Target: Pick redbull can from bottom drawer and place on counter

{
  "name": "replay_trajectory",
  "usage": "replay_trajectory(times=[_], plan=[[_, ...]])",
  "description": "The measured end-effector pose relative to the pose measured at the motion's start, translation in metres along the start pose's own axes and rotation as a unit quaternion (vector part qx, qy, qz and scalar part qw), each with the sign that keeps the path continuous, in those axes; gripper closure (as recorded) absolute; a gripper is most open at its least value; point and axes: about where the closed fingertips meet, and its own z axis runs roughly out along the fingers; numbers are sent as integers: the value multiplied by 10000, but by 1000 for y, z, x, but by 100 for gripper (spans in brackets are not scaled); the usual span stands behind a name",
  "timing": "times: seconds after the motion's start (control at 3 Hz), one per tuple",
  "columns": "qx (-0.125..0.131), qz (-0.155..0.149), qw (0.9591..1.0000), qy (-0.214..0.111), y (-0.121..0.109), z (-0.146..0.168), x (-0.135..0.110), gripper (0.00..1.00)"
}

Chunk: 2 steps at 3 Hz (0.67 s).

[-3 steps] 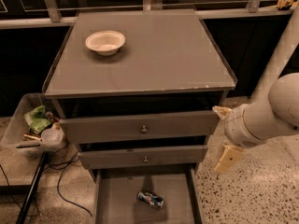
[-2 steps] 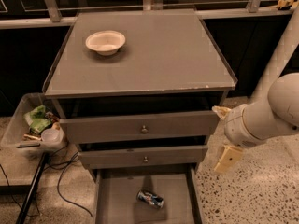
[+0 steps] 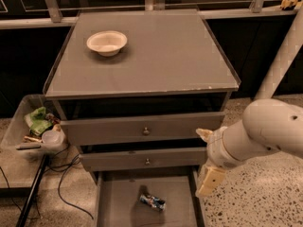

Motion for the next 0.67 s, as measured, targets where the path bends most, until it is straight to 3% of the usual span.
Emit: replay_trajectory(times=[0.67], plan=[[-259,129,9996,41,39,59,15,0]])
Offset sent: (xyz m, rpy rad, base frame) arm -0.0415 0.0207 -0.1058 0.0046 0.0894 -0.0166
